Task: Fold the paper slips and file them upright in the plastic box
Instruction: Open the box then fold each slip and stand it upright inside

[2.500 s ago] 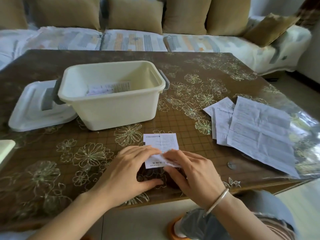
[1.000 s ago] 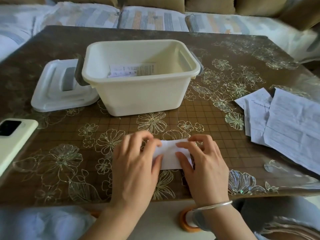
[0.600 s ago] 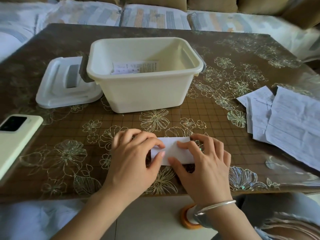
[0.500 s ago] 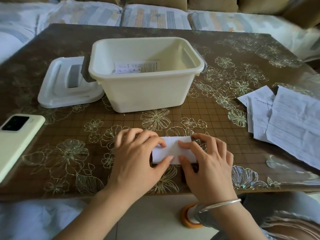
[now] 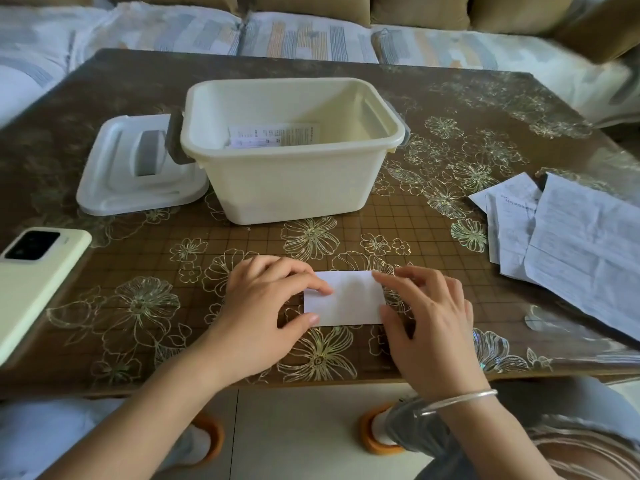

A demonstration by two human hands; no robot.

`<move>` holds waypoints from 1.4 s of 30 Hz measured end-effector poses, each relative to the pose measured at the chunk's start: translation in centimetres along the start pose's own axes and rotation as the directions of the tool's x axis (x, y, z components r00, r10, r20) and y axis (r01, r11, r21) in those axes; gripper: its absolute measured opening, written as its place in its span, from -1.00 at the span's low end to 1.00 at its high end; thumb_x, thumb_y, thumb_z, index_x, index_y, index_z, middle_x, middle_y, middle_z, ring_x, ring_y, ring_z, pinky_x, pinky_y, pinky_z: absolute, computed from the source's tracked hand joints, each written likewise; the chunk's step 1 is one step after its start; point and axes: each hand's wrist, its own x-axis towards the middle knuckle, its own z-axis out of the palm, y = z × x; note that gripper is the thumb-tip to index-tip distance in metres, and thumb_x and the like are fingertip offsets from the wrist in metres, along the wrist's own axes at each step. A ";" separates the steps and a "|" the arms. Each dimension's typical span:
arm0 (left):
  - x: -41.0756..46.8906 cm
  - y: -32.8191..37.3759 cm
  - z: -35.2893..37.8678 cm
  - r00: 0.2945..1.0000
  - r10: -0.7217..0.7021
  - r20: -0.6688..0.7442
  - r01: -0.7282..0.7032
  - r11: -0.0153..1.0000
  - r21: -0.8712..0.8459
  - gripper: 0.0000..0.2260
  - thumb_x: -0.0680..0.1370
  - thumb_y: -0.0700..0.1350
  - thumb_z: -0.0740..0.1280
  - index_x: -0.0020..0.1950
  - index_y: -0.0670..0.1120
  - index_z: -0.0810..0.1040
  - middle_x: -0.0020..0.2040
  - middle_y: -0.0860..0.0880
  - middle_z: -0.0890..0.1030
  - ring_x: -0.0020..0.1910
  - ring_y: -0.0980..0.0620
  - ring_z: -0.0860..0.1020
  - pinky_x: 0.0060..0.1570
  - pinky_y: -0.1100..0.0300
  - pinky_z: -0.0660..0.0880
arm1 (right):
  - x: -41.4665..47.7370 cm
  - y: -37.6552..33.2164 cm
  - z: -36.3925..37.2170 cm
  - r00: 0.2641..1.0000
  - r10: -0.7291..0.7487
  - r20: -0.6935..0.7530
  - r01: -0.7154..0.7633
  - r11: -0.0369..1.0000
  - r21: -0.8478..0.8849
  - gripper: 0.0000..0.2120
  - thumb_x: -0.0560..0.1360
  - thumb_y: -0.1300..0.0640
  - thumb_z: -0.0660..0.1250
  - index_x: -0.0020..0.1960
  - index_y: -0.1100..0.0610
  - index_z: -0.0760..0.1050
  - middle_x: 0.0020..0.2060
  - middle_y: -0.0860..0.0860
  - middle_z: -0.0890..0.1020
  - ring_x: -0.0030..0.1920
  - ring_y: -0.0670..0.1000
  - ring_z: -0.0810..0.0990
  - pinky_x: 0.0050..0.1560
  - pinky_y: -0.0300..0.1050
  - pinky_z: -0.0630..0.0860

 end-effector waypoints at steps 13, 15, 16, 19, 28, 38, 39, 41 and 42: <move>0.3 0.3 -1.4 0.997 -0.002 0.076 0.003 1.000 -0.014 -0.47 0.52 -0.37 0.21 0.21 0.25 0.55 0.19 0.37 0.40 0.29 0.22 0.21 0.27 0.46 -0.19 | 1.3 -1.9 0.3 0.910 -0.398 0.114 0.390 0.917 0.084 -0.69 0.42 -0.20 0.29 -0.06 -0.01 0.63 -0.08 -0.09 0.57 -0.07 0.02 0.48 -0.11 -0.06 0.48; 0.5 0.4 -1.5 0.997 -0.020 0.076 0.022 0.999 -0.026 -0.43 0.50 -0.41 0.16 0.20 0.24 0.54 0.17 0.40 0.37 0.30 0.23 0.20 0.23 0.50 -0.21 | 2.0 -1.7 0.2 0.869 -0.480 0.121 0.476 0.877 0.063 -0.72 0.44 -0.15 0.30 -0.08 0.03 0.63 -0.11 -0.05 0.57 -0.14 0.02 0.49 -0.17 -0.10 0.49; 0.5 0.5 -1.5 0.997 -0.022 0.075 0.024 0.999 -0.031 -0.41 0.48 -0.43 0.14 0.19 0.24 0.54 0.17 0.41 0.36 0.30 0.24 0.20 0.23 0.49 -0.20 | 2.3 -1.7 0.1 0.838 -0.532 0.121 0.533 0.846 0.031 -0.74 0.47 -0.11 0.30 -0.08 0.05 0.62 -0.13 -0.03 0.58 -0.17 0.02 0.50 -0.20 -0.11 0.49; 0.5 0.2 -1.1 0.998 -0.022 0.052 0.024 0.999 -0.043 -0.42 0.44 -0.40 0.13 0.18 0.22 0.55 0.16 0.40 0.39 0.29 0.23 0.22 0.34 0.35 -0.09 | 2.7 -1.8 -0.4 0.740 -0.663 0.114 0.672 0.735 -0.086 -0.79 0.53 0.02 0.29 -0.02 0.13 0.61 -0.23 0.00 0.58 -0.25 0.05 0.53 -0.30 -0.07 0.50; -0.4 -0.1 0.0 0.991 0.025 -0.133 -0.033 0.998 -0.057 -0.58 0.38 -0.10 0.28 0.24 0.08 0.54 0.36 0.14 0.39 0.39 0.07 0.26 0.37 0.05 0.18 | 1.6 -1.0 -1.3 0.856 -0.516 -0.042 0.514 0.856 -0.048 -0.91 0.45 0.23 0.38 -0.10 0.06 0.61 -0.25 -0.12 0.64 -0.19 -0.01 0.59 -0.31 -0.12 0.53; -1.8 0.1 0.5 0.961 0.181 -0.209 -0.171 0.983 0.067 -0.83 0.45 0.03 0.31 -0.06 0.07 0.67 0.19 0.12 0.56 0.30 0.00 0.40 0.27 -0.04 0.34 | -0.3 0.4 -1.3 0.965 -0.246 0.096 0.179 0.877 0.445 -0.82 0.37 0.14 0.29 -0.10 -0.03 0.61 -0.05 -0.11 0.61 0.05 -0.08 0.58 -0.02 -0.02 0.57; -1.9 0.2 0.7 0.957 0.181 -0.229 -0.170 0.983 0.066 -0.84 0.47 0.02 0.32 -0.08 0.05 0.68 0.17 0.12 0.57 0.29 0.00 0.41 0.27 -0.04 0.35 | -0.4 0.4 -1.3 0.967 -0.232 0.104 0.160 0.875 0.458 -0.83 0.38 0.11 0.29 -0.09 -0.03 0.62 -0.05 -0.11 0.60 0.05 -0.08 0.58 0.00 -0.03 0.56; -1.8 0.3 1.0 0.949 0.162 -0.269 -0.153 0.987 0.056 -0.83 0.51 0.03 0.32 -0.11 0.03 0.69 0.12 0.12 0.59 0.26 -0.01 0.44 0.26 -0.02 0.36 | -0.4 0.3 -1.3 0.977 -0.184 0.109 0.114 0.880 0.460 -0.85 0.40 0.00 0.32 -0.08 -0.04 0.61 -0.06 -0.13 0.58 0.00 -0.08 0.58 -0.02 -0.06 0.56; -1.7 0.4 1.1 0.947 0.146 -0.284 -0.138 0.989 0.048 -0.81 0.52 0.05 0.32 -0.12 0.02 0.69 0.11 0.12 0.60 0.25 0.00 0.44 0.26 0.00 0.35 | -0.4 0.1 -1.3 0.984 -0.151 0.097 0.092 0.890 0.447 -0.84 0.40 -0.06 0.33 -0.07 -0.05 0.60 -0.08 -0.19 0.55 -0.03 -0.09 0.57 -0.06 -0.09 0.55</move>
